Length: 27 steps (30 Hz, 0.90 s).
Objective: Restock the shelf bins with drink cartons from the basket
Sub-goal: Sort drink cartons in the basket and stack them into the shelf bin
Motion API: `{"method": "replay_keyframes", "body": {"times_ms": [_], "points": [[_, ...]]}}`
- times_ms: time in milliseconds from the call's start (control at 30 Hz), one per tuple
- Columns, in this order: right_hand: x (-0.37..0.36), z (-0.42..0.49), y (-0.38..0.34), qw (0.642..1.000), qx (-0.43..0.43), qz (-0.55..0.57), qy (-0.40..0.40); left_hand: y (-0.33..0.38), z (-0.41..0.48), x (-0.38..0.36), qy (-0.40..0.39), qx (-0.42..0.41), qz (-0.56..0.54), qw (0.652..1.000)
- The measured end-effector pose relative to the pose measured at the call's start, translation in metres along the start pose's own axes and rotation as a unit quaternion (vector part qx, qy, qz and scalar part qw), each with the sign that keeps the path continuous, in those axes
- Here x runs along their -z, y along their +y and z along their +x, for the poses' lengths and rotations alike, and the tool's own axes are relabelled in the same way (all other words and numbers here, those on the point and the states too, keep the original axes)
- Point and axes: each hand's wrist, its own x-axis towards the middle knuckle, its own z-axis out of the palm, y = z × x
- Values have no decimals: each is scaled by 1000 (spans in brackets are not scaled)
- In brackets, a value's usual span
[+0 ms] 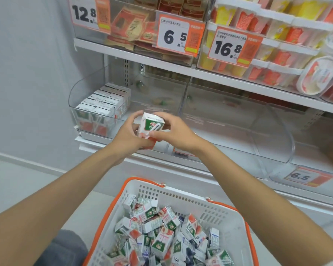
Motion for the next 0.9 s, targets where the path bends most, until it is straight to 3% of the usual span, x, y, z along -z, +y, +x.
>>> {"method": "replay_keyframes", "body": {"times_ms": [100, 167, 233, 267, 333, 433, 500, 567, 633, 700, 800, 900], "points": [[-12, 33, -13, 993, 20, 56, 101, 10, 18, 32, 84, -86, 173, 978], [-17, 59, -15, 984, 16, 74, 164, 10, 30, 64, 155, -141, 353, 912], [-26, 85, -15, 980, -2, 48, 193, -2, 37, 96, 177, -152, 527, 817], [-33, 97, -14, 982, -15, 21, 189, -10, 39, 110, 164, -133, 580, 787], [-48, 118, -9, 987, -37, -43, 147, -29, 39, 130, 126, -87, 630, 762], [-68, 138, 0, 994, -101, -15, -31, -43, 39, 142, 110, -98, 636, 757], [-72, 144, 4, 974, -171, 36, -143, -42, 40, 140, 119, -111, 627, 762], [-72, 145, 7, 966, -190, 40, -172, -41, 41, 138, 124, -119, 623, 763], [-73, 143, 8, 981, -151, 4, -120, -39, 40, 134, 135, -121, 623, 761], [-72, 134, 6, 996, -69, -53, -18, -35, 35, 127, 162, -129, 617, 759], [-62, 104, 5, 985, 44, -107, 128, -29, 20, 109, 212, -165, 589, 762], [-50, 47, 12, 967, 89, -136, 195, -33, 1, 80, 176, -145, 541, 810]]}}
